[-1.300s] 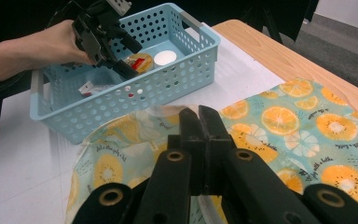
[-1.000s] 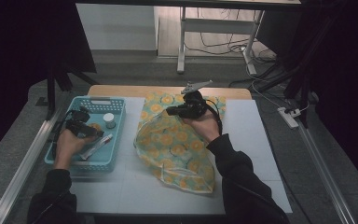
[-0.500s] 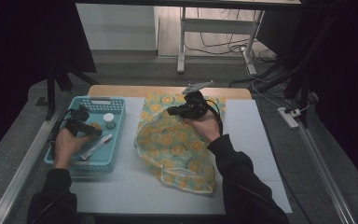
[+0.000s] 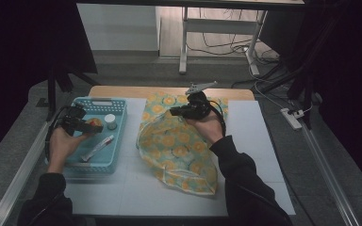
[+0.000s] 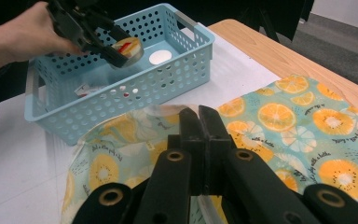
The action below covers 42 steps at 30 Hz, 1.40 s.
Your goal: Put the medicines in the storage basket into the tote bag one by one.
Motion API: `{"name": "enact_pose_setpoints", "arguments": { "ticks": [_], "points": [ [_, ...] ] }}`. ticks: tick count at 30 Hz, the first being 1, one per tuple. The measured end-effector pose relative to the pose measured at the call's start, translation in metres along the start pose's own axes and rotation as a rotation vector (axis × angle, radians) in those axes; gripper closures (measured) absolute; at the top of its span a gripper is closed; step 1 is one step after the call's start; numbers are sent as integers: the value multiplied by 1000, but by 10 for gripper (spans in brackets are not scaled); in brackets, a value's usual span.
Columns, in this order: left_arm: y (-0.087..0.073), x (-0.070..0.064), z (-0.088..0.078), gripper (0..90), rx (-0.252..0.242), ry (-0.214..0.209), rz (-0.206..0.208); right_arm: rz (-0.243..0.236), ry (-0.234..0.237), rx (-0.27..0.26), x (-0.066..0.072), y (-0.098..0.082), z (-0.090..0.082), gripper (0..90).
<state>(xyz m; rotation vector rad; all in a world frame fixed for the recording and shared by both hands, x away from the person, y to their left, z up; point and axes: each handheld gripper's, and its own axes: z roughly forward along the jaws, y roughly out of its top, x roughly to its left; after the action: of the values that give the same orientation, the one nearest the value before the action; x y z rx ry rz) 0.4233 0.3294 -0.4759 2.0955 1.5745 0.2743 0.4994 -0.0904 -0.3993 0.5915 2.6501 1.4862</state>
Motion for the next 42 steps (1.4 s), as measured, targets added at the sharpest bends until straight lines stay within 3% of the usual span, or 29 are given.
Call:
{"name": "enact_pose_setpoints", "arguments": {
  "ticks": [11,26,32,42],
  "points": [
    [2,-25,-22,206,-54,-49,73,2,-1,-5,-1,-2,-1,900],
    [3,-74,-42,206,-98,-132,183,7,-10,-8,-3,-3,-2,900],
    [7,-98,-42,206,-103,-174,246,8,-12,-8,-4,-3,-1,900],
    [13,-130,-36,206,-112,-243,310,8,-18,-2,-6,-4,-1,900]
  ]
}}
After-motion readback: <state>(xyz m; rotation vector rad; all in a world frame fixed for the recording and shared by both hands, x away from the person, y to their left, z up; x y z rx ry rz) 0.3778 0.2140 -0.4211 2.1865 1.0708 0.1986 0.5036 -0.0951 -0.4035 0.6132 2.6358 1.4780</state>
